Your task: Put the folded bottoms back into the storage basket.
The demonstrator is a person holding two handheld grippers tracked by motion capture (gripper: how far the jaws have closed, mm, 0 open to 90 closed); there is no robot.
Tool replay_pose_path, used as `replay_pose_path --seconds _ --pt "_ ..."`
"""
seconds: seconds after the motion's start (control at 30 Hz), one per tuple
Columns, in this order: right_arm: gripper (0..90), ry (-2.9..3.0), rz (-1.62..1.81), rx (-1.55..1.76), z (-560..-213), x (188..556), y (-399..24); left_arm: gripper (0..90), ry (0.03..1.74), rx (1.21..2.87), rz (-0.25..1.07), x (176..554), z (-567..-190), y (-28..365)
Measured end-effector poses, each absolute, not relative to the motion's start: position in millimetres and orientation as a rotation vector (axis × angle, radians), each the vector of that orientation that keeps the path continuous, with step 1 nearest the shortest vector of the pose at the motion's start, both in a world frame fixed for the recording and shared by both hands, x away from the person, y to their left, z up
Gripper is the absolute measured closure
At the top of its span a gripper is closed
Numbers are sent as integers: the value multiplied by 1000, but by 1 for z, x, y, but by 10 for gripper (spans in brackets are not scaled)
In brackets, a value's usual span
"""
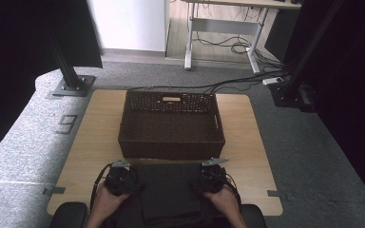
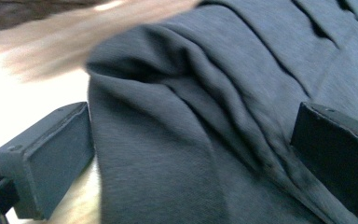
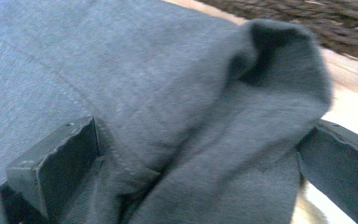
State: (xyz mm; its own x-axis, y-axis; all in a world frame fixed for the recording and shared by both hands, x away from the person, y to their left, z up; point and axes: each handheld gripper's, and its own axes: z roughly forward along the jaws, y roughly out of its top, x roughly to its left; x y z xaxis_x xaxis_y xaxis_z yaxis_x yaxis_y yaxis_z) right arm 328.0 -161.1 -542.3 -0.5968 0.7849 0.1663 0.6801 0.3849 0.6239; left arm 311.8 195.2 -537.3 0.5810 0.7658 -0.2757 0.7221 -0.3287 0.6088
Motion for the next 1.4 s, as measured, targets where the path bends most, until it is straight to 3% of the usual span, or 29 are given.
replay_pose_path --seconds 0.13,0.17,0.27,0.4,0.43,0.5,0.57,0.6,0.7,0.87,1.07,1.4 --pt "44 2524 1001 1276 -541 325 -154 0 1126 2172 113 308 -538 181" --pt "148 2565 1042 1247 -538 323 -150 0 1124 2188 128 308 -537 177" --pt "151 2565 1048 1256 -538 323 -147 0 1130 2187 142 308 -538 173" --pt "248 2580 1064 1249 -536 322 -145 0 1128 2200 152 307 -538 168" --pt "316 2586 1106 1259 -537 323 -146 0 1123 2208 153 307 -538 166" --pt "341 2587 1119 1267 -537 323 -147 1 1110 2229 155 307 -537 161" --pt "440 2599 1149 1290 -537 324 -149 105 1090 2237 139 306 -534 159" --pt "440 2599 1149 1290 -537 324 -149 105 1086 2231 125 305 -534 161" --pt "527 2607 1204 1331 -539 326 -155 230 1076 2188 82 304 -533 169" --pt "628 2607 1179 1334 -536 323 -150 529 1048 2121 -15 306 -537 173" --pt "672 2562 1202 1307 -532 318 -148 630 1033 2073 -81 310 -539 178" --pt "680 2504 1278 1254 -505 318 -150 656 975 2005 -53 313 -510 182"
